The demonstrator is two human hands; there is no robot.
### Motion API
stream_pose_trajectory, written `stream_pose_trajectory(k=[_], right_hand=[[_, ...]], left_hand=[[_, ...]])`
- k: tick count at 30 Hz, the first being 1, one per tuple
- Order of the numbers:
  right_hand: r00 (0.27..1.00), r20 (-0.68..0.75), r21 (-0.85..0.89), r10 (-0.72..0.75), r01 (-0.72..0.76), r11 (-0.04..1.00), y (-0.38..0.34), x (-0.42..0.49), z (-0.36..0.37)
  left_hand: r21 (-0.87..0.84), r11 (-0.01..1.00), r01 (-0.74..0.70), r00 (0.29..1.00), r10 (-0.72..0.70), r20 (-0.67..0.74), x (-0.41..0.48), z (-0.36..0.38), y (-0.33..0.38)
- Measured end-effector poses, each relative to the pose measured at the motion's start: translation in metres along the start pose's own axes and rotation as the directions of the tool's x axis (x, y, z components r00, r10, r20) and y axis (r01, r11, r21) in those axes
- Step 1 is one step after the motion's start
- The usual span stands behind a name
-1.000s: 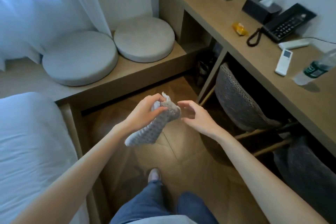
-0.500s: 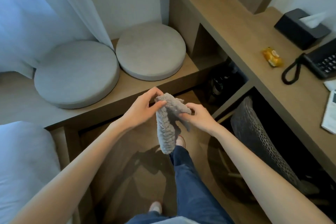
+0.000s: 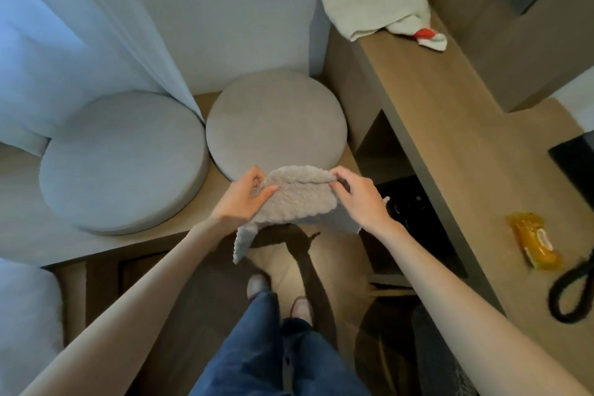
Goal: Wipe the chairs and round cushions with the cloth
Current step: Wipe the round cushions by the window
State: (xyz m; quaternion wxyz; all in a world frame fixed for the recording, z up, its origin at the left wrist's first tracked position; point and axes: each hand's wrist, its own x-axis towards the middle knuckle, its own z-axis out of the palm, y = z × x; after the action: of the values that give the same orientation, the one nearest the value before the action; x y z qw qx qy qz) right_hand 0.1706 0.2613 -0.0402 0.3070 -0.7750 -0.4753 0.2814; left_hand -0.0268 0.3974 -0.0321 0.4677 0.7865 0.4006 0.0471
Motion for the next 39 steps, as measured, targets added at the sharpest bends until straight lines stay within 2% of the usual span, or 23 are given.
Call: stream_pose_trajectory(k=[3,5,6,8,10,12,16,19,22,25,29,33,39], right_hand=[[0.997,0.072,0.024,-0.02,0.018,1.0,0.008,0.053,-0.003],[0.987,0.152,0.068,-0.043,0.033,0.997,0.008,0.085,-0.004],[0.981,0.191,0.077,-0.041,0.027,0.997,0.008,0.099,-0.005],[0.965,0.262,0.044,-0.03,0.019,0.999,0.009,0.124,-0.005],[0.952,0.306,0.014,-0.001,-0.003,1.0,0.012,0.154,-0.005],[0.943,0.333,0.062,0.008,-0.03,0.998,0.013,0.179,-0.006],[0.948,0.317,0.102,0.035,-0.071,0.992,0.014,0.213,-0.012],[0.937,0.344,0.011,0.065,-0.073,0.997,0.023,0.231,-0.018],[0.884,0.423,-0.241,0.198,-0.1,0.965,0.039,0.248,-0.026],[0.901,0.33,-0.388,0.28,-0.141,0.911,0.05,0.267,-0.032],[0.97,0.148,-0.357,0.192,-0.129,0.925,0.051,0.302,-0.048],[0.993,0.084,-0.32,0.088,-0.056,0.946,0.05,0.334,-0.06],[0.998,0.01,-0.309,0.058,-0.052,0.95,0.046,0.332,-0.048]], left_hand=[[-0.212,0.941,0.262,0.958,-0.226,0.179,0.053,-0.006,-0.006],[-0.264,0.918,0.294,0.942,-0.232,0.243,0.087,-0.013,-0.017],[-0.233,0.944,0.235,0.954,-0.178,0.243,0.103,-0.016,-0.023],[-0.073,0.997,-0.012,0.981,0.026,0.195,0.132,-0.02,-0.035],[0.068,0.962,-0.265,0.94,0.243,0.239,0.166,-0.024,-0.047],[0.124,0.929,-0.349,0.907,0.301,0.295,0.194,-0.025,-0.052],[0.164,0.91,-0.38,0.898,0.32,0.303,0.226,-0.027,-0.048],[0.097,0.964,-0.249,0.939,0.216,0.266,0.244,-0.037,-0.04],[0.102,0.982,-0.156,0.972,0.134,0.194,0.257,-0.049,-0.033],[0.132,0.981,-0.143,0.989,0.136,0.06,0.271,-0.065,-0.029],[0.107,0.986,-0.129,0.977,0.145,-0.155,0.297,-0.086,-0.023],[0.072,0.992,-0.107,0.941,0.125,-0.313,0.317,-0.101,-0.016],[0.026,0.983,-0.181,0.912,0.178,-0.369,0.311,-0.106,-0.024]])
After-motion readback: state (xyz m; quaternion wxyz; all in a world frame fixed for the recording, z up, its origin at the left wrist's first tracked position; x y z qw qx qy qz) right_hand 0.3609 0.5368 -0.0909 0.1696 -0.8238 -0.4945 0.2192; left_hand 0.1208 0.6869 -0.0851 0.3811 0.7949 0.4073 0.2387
